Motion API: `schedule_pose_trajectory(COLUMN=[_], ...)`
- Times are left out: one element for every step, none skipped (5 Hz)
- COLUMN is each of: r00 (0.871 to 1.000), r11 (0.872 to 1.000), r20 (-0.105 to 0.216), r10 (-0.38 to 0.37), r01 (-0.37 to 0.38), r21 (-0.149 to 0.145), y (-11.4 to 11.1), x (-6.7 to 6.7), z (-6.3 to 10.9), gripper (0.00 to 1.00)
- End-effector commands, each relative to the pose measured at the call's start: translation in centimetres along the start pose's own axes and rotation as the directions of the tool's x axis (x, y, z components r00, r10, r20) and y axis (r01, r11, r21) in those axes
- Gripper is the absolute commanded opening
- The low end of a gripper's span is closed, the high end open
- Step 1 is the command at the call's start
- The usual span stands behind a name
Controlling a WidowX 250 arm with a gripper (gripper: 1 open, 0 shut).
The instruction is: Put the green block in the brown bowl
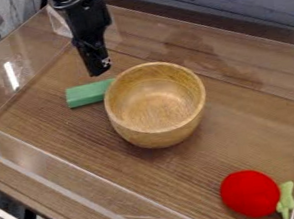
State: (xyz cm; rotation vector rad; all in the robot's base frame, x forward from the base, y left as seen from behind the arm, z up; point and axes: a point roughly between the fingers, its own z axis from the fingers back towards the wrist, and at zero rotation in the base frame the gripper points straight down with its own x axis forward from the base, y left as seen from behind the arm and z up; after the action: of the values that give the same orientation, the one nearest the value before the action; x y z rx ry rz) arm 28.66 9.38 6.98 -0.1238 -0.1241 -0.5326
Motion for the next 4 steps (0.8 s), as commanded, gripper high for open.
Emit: schedule_pose_trajectory(r00=[0.999, 0.998, 1.0, 0.999], r11=[0.999, 0.998, 1.0, 1.0], r20=[0.019, 0.004, 0.02, 0.032], r10=[-0.034, -0.056, -0.014, 0.02], r01=[0.034, 0.055, 0.014, -0.02], r21=[0.027, 0.007, 0.001, -0.001], y=[0.2, 0.2, -1.5, -2.9], x=[0.5, 0.1, 1.7, 3.3], z=[0.8, -0.2, 0.0, 0.2], gripper=[0.0, 1.0, 0.0, 0.0])
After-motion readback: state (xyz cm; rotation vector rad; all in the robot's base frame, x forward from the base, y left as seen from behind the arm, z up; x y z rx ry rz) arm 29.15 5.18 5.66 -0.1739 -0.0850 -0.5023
